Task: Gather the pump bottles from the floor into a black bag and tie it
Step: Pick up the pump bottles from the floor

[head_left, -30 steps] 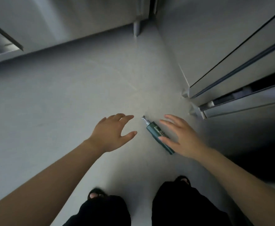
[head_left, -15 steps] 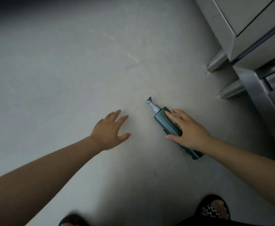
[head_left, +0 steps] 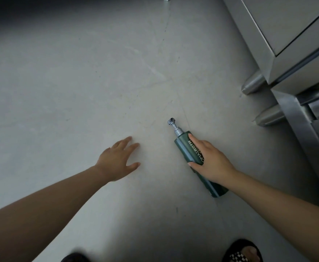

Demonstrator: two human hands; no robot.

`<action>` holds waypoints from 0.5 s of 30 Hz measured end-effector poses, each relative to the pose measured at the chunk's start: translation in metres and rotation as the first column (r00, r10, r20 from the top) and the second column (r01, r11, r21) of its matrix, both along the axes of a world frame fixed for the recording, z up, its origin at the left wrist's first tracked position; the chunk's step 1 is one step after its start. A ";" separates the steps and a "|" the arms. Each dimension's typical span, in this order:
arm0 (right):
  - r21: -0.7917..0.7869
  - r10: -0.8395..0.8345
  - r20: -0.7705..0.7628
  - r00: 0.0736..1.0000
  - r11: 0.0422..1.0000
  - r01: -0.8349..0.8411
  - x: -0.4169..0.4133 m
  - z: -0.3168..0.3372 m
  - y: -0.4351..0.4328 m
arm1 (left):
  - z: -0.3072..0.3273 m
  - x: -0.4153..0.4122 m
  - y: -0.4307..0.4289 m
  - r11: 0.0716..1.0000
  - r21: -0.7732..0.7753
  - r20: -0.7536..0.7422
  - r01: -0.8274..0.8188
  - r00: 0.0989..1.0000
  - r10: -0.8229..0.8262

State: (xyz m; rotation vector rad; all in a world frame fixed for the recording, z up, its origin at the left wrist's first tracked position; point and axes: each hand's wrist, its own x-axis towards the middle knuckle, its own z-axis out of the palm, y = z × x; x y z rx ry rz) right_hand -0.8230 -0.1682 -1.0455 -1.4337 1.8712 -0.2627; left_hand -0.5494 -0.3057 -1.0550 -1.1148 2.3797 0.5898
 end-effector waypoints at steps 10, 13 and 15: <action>-0.149 0.018 0.058 0.998 0.989 -0.009 0.003 0.073 -0.050 | 0.068 0.021 -0.026 0.992 -0.066 -0.015 -0.110 0.994 0.109; -0.135 0.019 0.077 0.997 0.991 -0.009 0.014 0.138 -0.058 | 0.139 0.031 -0.022 0.965 -0.011 -0.093 -0.262 0.961 0.260; -0.118 0.021 0.094 0.995 0.993 -0.010 0.027 0.193 -0.063 | 0.197 0.037 -0.019 0.941 0.031 -0.142 -0.337 0.931 0.337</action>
